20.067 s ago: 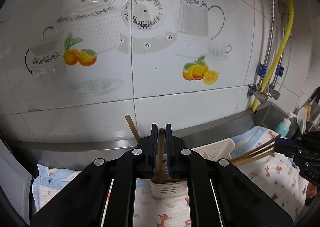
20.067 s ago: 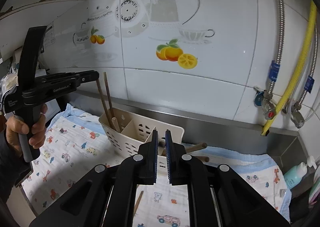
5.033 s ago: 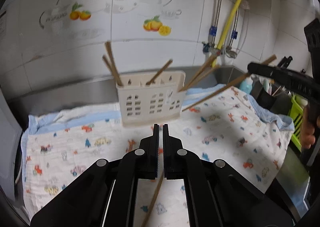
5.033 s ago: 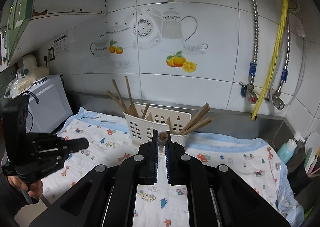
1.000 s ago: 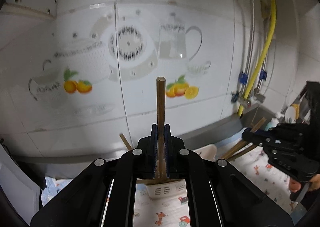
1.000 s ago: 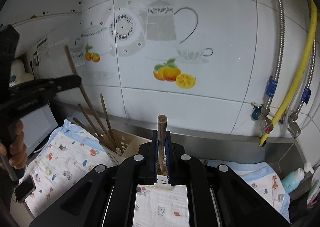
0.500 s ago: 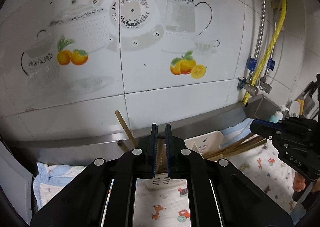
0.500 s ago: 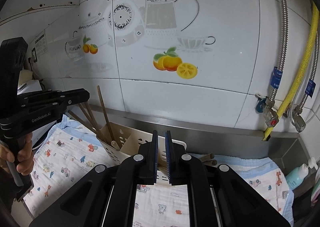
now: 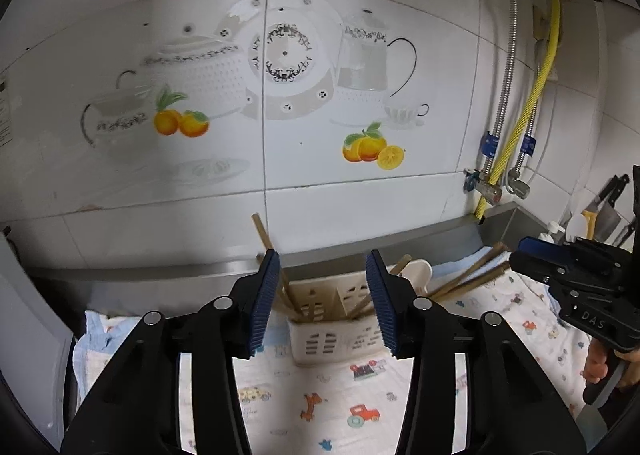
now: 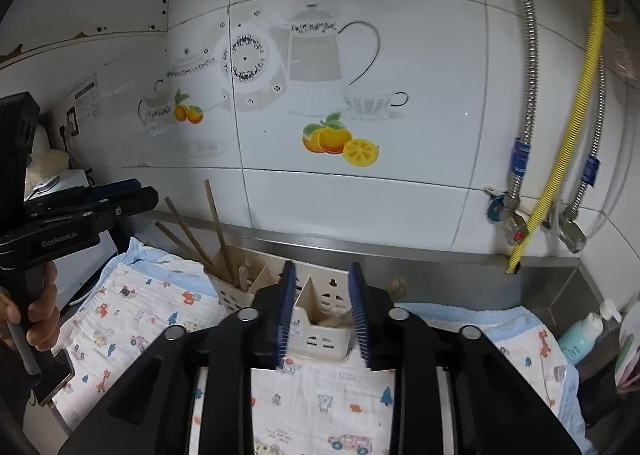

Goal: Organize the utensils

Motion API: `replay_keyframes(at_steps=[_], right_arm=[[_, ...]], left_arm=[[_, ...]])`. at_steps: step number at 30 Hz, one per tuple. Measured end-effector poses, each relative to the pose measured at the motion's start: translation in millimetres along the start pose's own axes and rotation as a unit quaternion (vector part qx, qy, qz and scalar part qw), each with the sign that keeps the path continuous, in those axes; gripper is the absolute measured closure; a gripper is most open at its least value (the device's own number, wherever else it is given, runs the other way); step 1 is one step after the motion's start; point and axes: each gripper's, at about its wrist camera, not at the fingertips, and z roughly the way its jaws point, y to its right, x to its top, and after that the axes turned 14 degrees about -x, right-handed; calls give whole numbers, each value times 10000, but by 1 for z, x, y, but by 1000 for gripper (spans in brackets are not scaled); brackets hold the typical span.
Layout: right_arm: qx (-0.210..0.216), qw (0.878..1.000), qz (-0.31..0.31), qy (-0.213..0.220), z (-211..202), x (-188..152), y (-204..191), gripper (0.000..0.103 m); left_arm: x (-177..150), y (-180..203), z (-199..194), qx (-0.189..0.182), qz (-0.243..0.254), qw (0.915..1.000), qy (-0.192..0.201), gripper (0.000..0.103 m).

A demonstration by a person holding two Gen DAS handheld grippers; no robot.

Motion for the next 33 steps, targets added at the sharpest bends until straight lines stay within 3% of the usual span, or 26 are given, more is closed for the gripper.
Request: replay_keyframes(at_steps=[1,15,27,33], right_arm=[[-5,10000,-3,14,-6,-3,0,75],[-171,9997,37,156,-68,-53,-18,47],[-353,9989,19,317,-112,-89,-40,17],[-480,9983,60,326,-126,-105,-41,14]], left_arm=[[-3,1,-5,0,-27,10000,6,44],[-61,26,-69,158,-7,9997,166,10],[-102,32,-110,501,-54,9983,308,5],[-123,32,-125,654,-142,9974,270,5]])
